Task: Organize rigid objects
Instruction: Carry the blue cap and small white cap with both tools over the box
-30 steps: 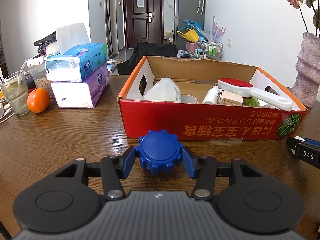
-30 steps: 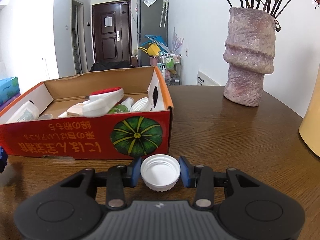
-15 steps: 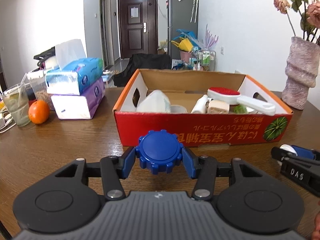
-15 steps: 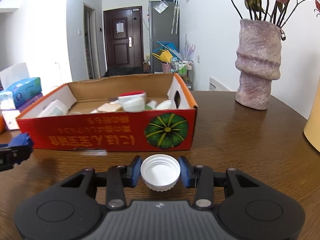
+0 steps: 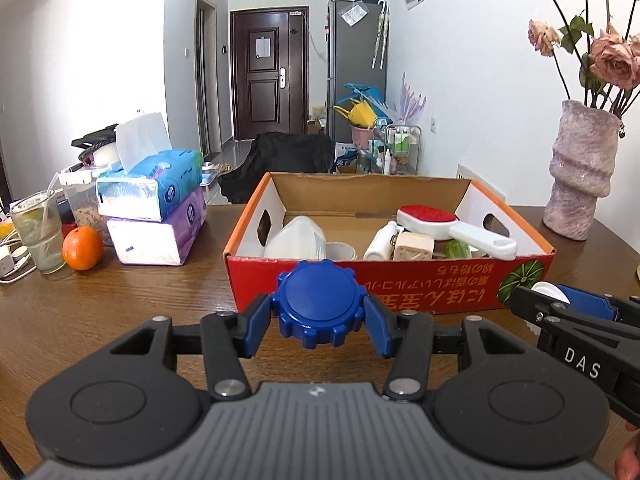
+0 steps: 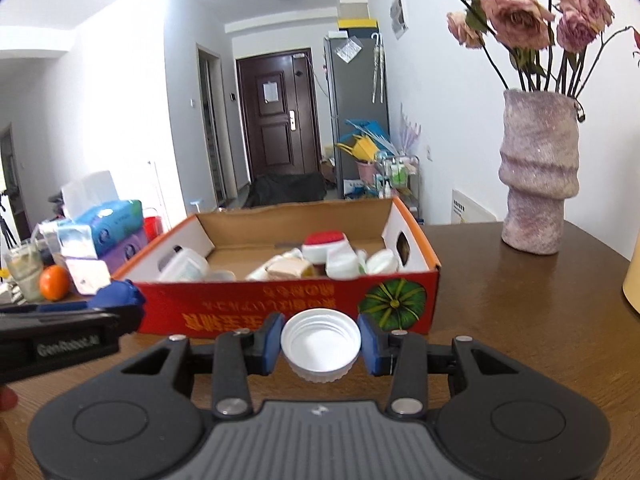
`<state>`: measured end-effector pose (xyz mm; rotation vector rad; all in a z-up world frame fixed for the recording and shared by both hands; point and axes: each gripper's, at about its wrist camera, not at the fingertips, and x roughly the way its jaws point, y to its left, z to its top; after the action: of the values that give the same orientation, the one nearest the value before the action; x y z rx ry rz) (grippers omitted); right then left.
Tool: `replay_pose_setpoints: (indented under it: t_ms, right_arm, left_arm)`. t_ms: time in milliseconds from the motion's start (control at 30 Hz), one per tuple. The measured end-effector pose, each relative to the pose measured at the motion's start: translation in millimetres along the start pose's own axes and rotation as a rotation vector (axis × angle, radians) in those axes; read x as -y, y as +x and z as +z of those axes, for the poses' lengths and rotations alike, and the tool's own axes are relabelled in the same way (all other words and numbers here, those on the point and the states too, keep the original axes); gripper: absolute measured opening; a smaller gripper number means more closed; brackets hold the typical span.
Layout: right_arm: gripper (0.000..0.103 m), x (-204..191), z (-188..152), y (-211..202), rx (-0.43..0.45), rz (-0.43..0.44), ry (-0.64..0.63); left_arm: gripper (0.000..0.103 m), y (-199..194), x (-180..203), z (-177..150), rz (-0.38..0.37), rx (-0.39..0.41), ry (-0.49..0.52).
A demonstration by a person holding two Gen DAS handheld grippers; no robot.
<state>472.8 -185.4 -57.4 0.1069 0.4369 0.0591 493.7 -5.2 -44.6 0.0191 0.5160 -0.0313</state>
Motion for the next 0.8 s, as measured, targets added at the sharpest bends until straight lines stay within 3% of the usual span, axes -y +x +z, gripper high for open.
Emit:
replay_pose_setpoints:
  t_ms: [467,800]
  right_arm:
    - [0.039,-7.2,18.3,-7.3,0.052,0.025,0.008]
    - [0.039,-11.1,31.8,5.1,0.078,0.034,0.009]
  left_arm:
    - [0.052,-11.0,2.5,18.7,0.028,0.046,-0.041]
    - [0.052,1.6,4.0,31.7,0.046,0.058,-0.076]
